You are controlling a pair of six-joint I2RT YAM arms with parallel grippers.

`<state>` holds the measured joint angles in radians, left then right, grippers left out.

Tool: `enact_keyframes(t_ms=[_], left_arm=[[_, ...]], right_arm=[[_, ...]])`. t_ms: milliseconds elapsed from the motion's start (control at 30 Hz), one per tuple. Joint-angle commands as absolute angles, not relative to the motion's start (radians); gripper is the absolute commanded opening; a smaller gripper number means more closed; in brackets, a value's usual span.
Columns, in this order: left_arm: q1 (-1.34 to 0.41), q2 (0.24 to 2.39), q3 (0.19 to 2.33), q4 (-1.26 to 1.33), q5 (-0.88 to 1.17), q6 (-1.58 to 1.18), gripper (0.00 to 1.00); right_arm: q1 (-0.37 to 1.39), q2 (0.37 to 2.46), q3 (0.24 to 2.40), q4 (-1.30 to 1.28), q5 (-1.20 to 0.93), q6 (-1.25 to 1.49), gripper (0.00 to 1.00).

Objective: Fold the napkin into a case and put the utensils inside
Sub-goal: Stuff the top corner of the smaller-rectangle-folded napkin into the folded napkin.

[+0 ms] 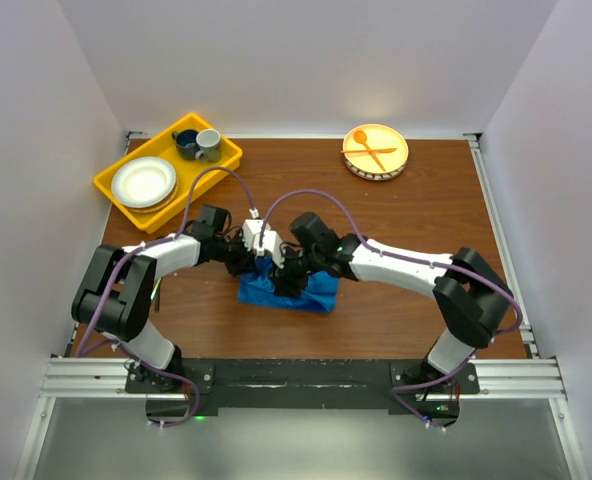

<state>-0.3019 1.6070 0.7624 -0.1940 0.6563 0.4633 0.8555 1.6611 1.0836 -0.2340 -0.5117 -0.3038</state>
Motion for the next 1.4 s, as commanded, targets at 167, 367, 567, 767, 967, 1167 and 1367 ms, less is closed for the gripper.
enact_keyframes(t_ms=[167, 367, 567, 767, 967, 1167, 1367], left_arm=[[-0.284, 1.651, 0.781, -0.239, 0.617, 0.462, 0.00], [-0.284, 1.649, 0.778, -0.238, 0.615, 0.460, 0.00], [-0.282, 1.647, 0.776, -0.236, 0.615, 0.462, 0.00], [-0.282, 1.652, 0.775, -0.232, 0.620, 0.462, 0.00], [-0.282, 1.649, 0.772, -0.229, 0.615, 0.459, 0.00], [-0.282, 1.648, 0.772, -0.230, 0.618, 0.462, 0.00], [-0.281, 1.651, 0.773, -0.232, 0.620, 0.465, 0.00]], right_arm=[[1.054, 1.730, 1.098, -0.005, -0.318, -0.417, 0.47], [1.130, 1.830, 1.144, -0.005, -0.281, -0.442, 0.47], [1.132, 1.873, 1.138, 0.044, -0.172, -0.419, 0.48], [1.134, 1.862, 1.086, 0.084, -0.104, -0.422, 0.48], [1.132, 1.904, 1.081, 0.046, -0.109, -0.448, 0.47], [1.123, 1.936, 1.083, 0.041, -0.055, -0.423, 0.16], [1.085, 1.882, 1.095, 0.028, -0.048, -0.354, 0.00]])
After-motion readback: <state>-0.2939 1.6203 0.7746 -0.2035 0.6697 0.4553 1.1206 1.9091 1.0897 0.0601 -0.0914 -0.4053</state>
